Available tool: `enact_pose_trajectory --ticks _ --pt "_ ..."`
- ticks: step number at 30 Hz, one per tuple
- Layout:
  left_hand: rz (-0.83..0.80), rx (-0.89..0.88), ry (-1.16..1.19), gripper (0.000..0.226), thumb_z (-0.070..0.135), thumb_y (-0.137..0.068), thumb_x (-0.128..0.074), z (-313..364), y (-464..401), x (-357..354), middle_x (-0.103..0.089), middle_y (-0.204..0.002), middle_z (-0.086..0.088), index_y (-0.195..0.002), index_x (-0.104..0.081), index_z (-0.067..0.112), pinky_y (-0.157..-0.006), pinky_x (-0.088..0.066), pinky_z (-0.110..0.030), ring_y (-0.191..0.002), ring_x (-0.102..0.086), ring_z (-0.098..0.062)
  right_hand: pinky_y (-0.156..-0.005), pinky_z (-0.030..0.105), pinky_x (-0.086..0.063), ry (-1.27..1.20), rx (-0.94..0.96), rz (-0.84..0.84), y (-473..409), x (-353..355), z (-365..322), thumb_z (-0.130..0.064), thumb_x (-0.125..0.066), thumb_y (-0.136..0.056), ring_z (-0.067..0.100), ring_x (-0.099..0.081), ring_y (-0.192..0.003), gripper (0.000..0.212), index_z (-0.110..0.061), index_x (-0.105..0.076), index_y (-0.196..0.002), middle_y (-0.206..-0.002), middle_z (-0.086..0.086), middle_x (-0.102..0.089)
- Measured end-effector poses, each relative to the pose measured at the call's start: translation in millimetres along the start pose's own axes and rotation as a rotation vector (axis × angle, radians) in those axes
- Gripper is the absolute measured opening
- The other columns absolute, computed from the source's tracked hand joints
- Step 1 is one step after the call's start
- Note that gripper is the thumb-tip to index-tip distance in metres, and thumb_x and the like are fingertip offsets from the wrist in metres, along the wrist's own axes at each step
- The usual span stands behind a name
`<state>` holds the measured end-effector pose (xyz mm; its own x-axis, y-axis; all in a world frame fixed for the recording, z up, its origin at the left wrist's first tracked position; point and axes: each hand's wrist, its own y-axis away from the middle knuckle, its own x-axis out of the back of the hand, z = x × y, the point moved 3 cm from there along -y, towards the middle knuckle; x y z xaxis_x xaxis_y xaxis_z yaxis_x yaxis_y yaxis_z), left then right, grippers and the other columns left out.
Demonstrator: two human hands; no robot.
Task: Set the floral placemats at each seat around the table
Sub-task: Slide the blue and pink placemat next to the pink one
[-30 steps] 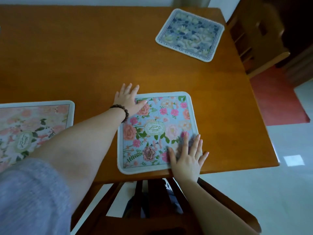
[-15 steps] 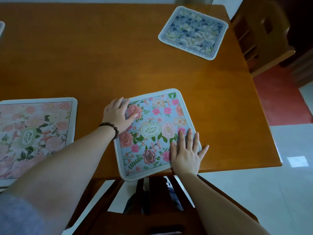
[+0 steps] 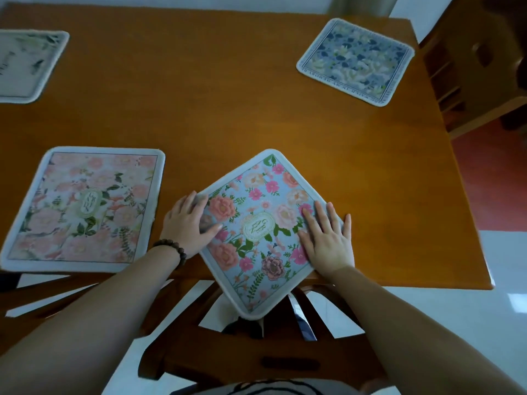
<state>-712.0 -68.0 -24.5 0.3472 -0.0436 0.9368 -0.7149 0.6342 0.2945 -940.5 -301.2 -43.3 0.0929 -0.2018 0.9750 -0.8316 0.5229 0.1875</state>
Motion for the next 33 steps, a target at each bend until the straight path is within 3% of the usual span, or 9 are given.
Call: enact_pose_trajectory --ticks 3,6,11,13,16,20,24,30,33 --pt "-0.079 -0.016 0.009 0.097 0.083 -0.072 -0.037 -4.0 10.7 0.3 -0.006 -0.160 -0.004 -0.151 -0.017 0.030 -0.113 -0.019 -0.052 -0.144 -0.006 -0.028 -0.115 0.051 0.014 -0.073 -0.026 0.020 2.3 11.0 4.0 -0.064 -0.011 -0.097 0.019 0.019 -0.146 0.061 -0.038 -0.007 -0.152 -0.162 -0.002 0.002" --pt "-0.142 -0.068 0.012 0.124 0.094 -0.051 -0.041 -7.3 8.9 7.5 0.004 -0.160 -0.007 -0.152 -0.004 0.033 -0.114 -0.015 -0.052 -0.145 0.000 -0.029 -0.114 0.046 0.016 -0.192 -0.172 0.075 14.4 23.4 3.3 -0.066 -0.015 -0.095 0.020 0.018 -0.146 0.065 -0.036 -0.009 -0.153 -0.162 0.001 0.008" --pt "-0.269 -0.152 -0.029 0.148 0.102 -0.027 -0.042 -11.3 1.0 14.2 0.024 -0.157 -0.008 -0.147 0.017 0.038 -0.117 0.001 -0.049 -0.144 0.018 -0.027 -0.117 0.049 0.006 -0.507 -0.376 0.046 38.0 23.9 -18.5 -0.062 -0.031 -0.094 0.025 0.016 -0.147 0.066 -0.036 -0.013 -0.152 -0.162 0.004 0.013" --pt "-0.298 -0.159 -0.061 0.146 0.097 -0.034 -0.053 -12.0 0.5 10.3 0.027 -0.156 -0.008 -0.146 0.020 0.039 -0.116 0.002 -0.048 -0.144 0.020 -0.026 -0.118 0.048 0.003 -0.620 -0.450 0.009 43.8 18.2 -27.6 -0.059 -0.036 -0.095 0.029 0.015 -0.146 0.065 -0.037 -0.014 -0.152 -0.161 0.006 0.014" --pt "-0.297 -0.143 -0.074 0.141 0.083 -0.046 -0.070 -14.9 1.7 5.8 0.023 -0.157 -0.010 -0.148 0.018 0.038 -0.117 0.002 -0.048 -0.144 0.019 -0.026 -0.117 0.047 0.005 -0.603 -0.458 -0.022 47.5 9.8 -36.5 -0.054 -0.037 -0.097 0.033 0.019 -0.145 0.064 -0.036 -0.013 -0.152 -0.160 0.009 0.016" --pt "-0.274 -0.163 -0.055 0.136 0.083 -0.049 -0.068 -12.5 5.0 5.0 0.018 -0.158 -0.010 -0.148 0.015 0.040 -0.116 0.002 -0.048 -0.145 0.016 -0.027 -0.117 0.048 0.007 -0.530 -0.470 -0.023 42.9 5.9 -40.5 -0.055 -0.035 -0.097 0.035 0.022 -0.144 0.063 -0.036 -0.011 -0.152 -0.160 0.012 0.015" --pt "-0.263 -0.154 -0.023 0.133 0.086 -0.048 -0.064 -9.9 10.4 1.4 0.017 -0.159 -0.009 -0.146 0.016 0.044 -0.115 0.002 -0.047 -0.145 0.015 -0.026 -0.118 0.054 -0.005 -0.507 -0.468 -0.013 33.6 4.9 -41.2 -0.057 -0.033 -0.096 0.036 0.023 -0.143 0.064 -0.036 -0.011 -0.153 -0.160 0.013 0.015" --pt "-0.248 -0.049 0.030 0.127 0.082 -0.054 -0.065 8.9 25.1 -8.0 0.017 -0.158 -0.014 -0.148 0.013 0.044 -0.116 0.001 -0.045 -0.144 0.016 -0.030 -0.119 0.049 -0.005 -0.503 -0.436 0.007 -4.7 13.3 -23.9 -0.056 -0.034 -0.097 0.034 0.020 -0.144 0.062 -0.039 -0.011 -0.151 -0.161 0.011 0.011" --pt "-0.280 -0.009 -0.054 0.123 0.082 -0.060 -0.061 23.4 27.2 -8.4 0.016 -0.157 -0.018 -0.150 0.009 0.037 -0.116 -0.003 -0.047 -0.144 0.014 -0.036 -0.118 0.047 -0.010 -0.486 -0.379 -0.033 -38.1 23.1 -8.5 -0.058 -0.032 -0.096 0.030 0.020 -0.145 0.062 -0.039 -0.013 -0.151 -0.162 0.008 0.010"
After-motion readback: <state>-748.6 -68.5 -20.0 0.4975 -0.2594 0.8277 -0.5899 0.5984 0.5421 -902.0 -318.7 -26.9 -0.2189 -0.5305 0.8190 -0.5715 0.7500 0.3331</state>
